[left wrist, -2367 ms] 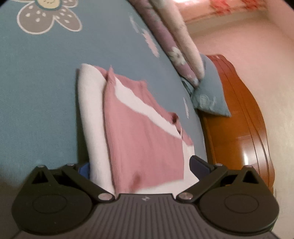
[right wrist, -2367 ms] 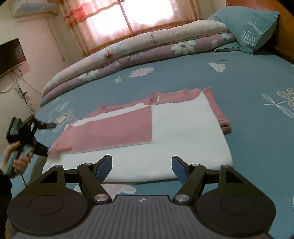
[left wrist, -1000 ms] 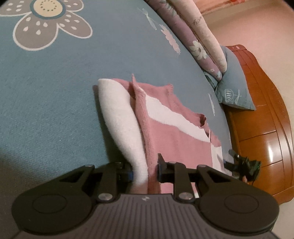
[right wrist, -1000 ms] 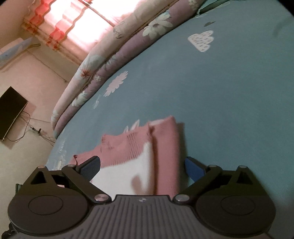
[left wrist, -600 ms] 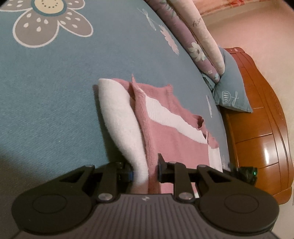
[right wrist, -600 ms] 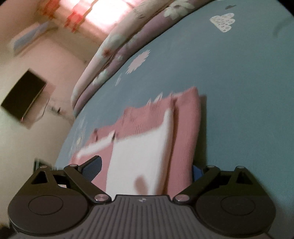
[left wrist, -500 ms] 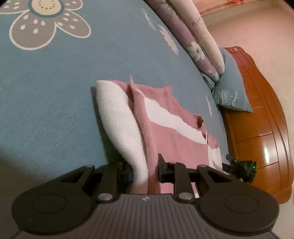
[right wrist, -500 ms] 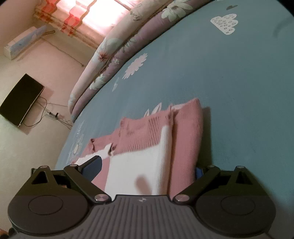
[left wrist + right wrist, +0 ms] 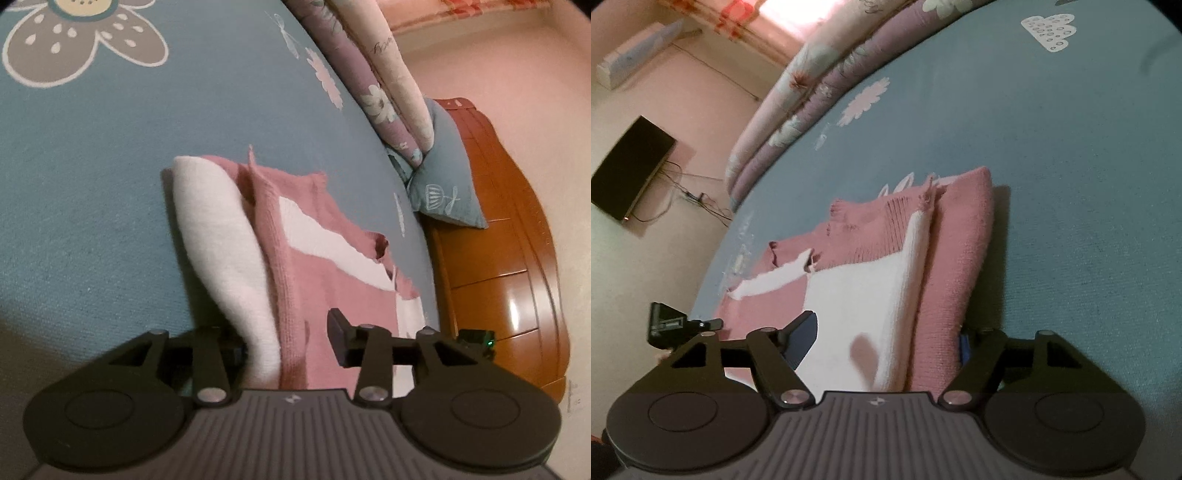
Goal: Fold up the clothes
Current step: 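Grasp the white folded edge with the left gripper while the right gripper grasps the pink edge, then lift the gripped sweater edge with both grippers and fold it over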
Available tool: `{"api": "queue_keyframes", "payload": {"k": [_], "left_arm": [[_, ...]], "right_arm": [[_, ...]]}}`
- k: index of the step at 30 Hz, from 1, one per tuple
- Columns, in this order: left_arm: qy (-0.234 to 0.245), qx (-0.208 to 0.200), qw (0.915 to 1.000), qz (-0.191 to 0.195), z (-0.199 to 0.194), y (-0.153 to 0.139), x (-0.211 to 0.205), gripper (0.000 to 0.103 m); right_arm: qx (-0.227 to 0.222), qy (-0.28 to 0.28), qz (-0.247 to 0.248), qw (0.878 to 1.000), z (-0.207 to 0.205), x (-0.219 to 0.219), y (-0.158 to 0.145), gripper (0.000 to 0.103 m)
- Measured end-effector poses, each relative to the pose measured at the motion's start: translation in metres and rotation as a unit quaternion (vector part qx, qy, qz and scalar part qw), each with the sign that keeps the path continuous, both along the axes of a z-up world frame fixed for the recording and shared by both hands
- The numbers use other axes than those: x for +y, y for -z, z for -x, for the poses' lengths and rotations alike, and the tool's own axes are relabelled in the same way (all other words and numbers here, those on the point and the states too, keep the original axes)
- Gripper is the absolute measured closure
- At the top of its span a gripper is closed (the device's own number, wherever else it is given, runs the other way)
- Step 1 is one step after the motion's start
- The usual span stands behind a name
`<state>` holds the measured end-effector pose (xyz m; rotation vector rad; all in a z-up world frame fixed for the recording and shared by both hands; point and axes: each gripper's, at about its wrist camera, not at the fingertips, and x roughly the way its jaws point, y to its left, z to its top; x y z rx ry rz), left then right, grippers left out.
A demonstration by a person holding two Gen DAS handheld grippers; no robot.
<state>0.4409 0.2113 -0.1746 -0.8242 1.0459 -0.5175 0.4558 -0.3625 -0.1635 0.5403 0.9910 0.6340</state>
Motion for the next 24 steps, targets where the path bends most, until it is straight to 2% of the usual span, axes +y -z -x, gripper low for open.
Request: {"api": "queue_keyframes", "payload": {"k": [1, 2, 3, 5, 10, 14, 17, 22, 24], "left_arm": [[-0.001, 0.001, 1.0000, -0.007, 0.000, -0.001, -0.002, 0.062], [-0.001, 0.001, 0.9999, -0.016, 0.000, -0.003, -0.004, 0.065], [-0.001, 0.002, 0.9997, -0.025, -0.001, -0.005, -0.006, 0.070], [-0.003, 0.004, 0.9992, -0.039, -0.001, -0.008, -0.009, 0.072], [-0.011, 0.012, 0.9986, -0.050, -0.005, -0.011, -0.014, 0.067], [-0.021, 0.021, 0.9981, -0.054, -0.004, -0.011, -0.014, 0.067], [-0.013, 0.014, 0.9968, -0.078, -0.004, -0.016, -0.020, 0.067], [-0.020, 0.021, 0.9958, -0.087, -0.004, -0.018, -0.021, 0.068], [-0.022, 0.020, 0.9943, -0.103, -0.002, -0.022, -0.025, 0.075]], "right_arm": [[0.003, 0.007, 0.015, 1.000, 0.000, 0.000, 0.001, 0.055], [0.012, 0.016, 0.023, 1.000, -0.001, -0.002, 0.002, 0.077], [0.024, 0.026, 0.026, 0.999, -0.002, -0.006, 0.004, 0.078], [0.027, 0.029, 0.033, 0.999, -0.002, -0.005, 0.004, 0.078], [0.024, 0.030, 0.073, 0.997, -0.002, 0.007, 0.001, 0.078], [0.033, 0.036, 0.080, 0.996, -0.004, 0.010, 0.004, 0.078], [0.026, 0.039, 0.096, 0.994, 0.001, 0.015, 0.004, 0.078], [0.014, 0.044, 0.123, 0.991, 0.001, 0.028, 0.004, 0.078], [0.005, 0.046, 0.142, 0.989, 0.004, 0.035, 0.002, 0.078]]}}
